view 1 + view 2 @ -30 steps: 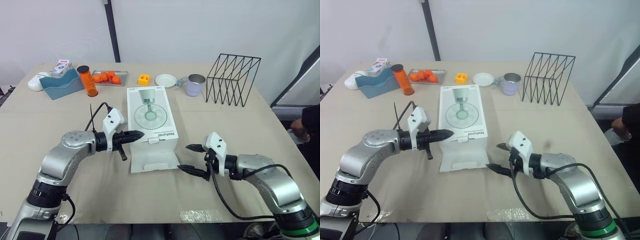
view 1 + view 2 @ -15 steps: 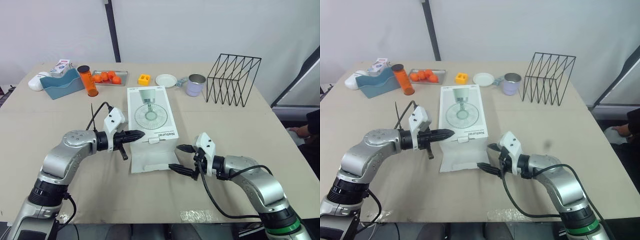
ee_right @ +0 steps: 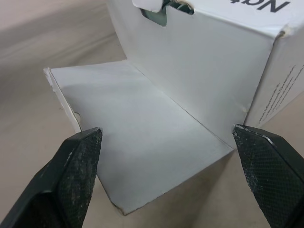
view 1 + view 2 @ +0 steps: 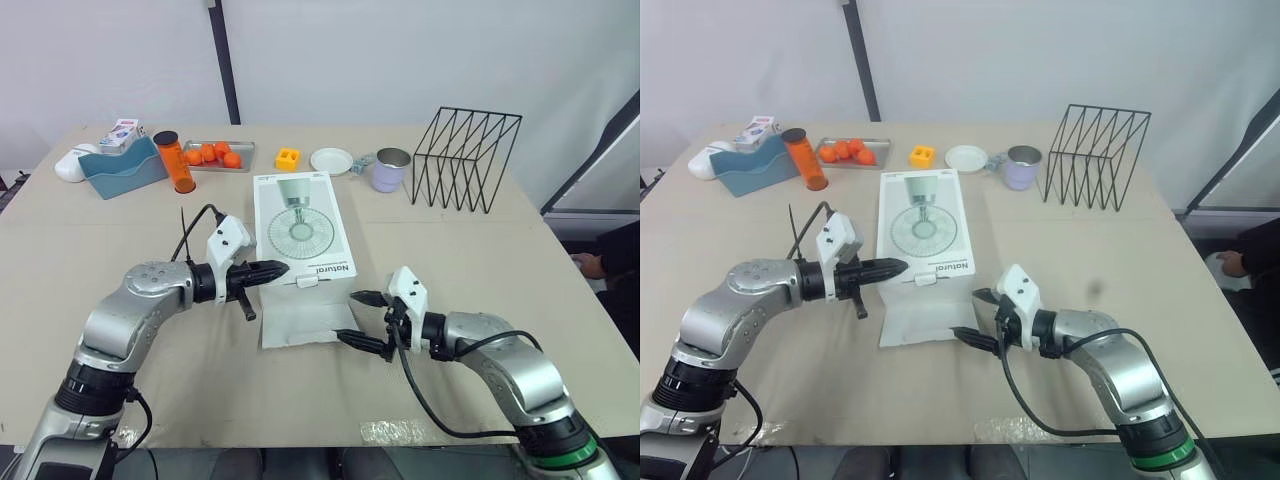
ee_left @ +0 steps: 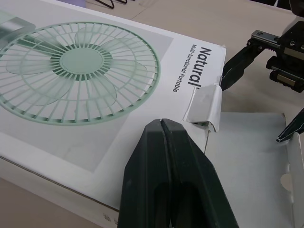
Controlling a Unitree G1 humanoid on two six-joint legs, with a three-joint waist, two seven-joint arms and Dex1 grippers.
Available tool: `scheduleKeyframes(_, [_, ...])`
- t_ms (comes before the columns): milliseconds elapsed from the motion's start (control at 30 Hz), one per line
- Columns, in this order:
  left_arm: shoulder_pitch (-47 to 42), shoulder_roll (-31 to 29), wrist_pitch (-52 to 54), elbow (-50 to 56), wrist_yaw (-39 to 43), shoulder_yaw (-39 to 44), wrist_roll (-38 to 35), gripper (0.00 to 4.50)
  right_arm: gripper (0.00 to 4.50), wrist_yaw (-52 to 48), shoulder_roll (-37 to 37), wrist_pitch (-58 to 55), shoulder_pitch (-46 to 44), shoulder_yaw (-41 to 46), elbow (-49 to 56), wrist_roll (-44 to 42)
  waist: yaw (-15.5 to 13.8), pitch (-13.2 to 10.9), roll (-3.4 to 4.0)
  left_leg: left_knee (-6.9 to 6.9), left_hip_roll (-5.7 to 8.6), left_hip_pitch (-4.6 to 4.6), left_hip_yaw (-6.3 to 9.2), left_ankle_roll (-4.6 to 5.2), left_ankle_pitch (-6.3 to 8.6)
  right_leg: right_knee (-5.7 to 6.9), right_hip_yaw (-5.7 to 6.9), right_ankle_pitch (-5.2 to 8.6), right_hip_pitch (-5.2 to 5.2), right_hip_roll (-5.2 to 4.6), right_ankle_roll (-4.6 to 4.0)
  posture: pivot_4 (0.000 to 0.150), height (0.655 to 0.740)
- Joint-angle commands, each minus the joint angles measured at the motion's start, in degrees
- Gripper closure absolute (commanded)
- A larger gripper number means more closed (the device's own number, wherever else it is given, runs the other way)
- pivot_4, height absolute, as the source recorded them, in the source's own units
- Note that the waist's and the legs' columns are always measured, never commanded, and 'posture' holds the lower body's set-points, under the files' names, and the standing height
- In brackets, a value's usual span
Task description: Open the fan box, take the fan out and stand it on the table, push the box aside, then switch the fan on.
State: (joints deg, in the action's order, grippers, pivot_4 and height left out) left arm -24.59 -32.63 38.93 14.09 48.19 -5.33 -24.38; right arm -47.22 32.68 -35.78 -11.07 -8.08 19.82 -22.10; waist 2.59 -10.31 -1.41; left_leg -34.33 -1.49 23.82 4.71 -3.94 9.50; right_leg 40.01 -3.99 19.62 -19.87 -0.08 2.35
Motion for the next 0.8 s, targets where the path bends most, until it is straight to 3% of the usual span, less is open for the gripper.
scheduleKeyframes(33, [1.7,-0.6,2.5,-1.7,-0.2,-1.4,0.5,4.47,0.0,0.2,0.3,1.1,-1.1,0.5,0.1,0.3,0.0,0.0,0.0,0.0,0.0,0.0,0.0,0.0,0.0,0.0,0.0,0.0,0.0,0.0,0.0,0.15,0.74])
scheduleKeyframes(800, [2.7,-1.0,3.0,-0.6,-1.0,-1.1,0.0,4.47,0.0,-0.3,0.0,3.8,-1.9,0.9,-1.8,1.7,0.1,0.0,-0.01,0.01,-0.03,0.01,-0.05,-0.03,0.02,-0.01,-0.06,0.01,-0.02,0.02,0.01,0.15,0.74])
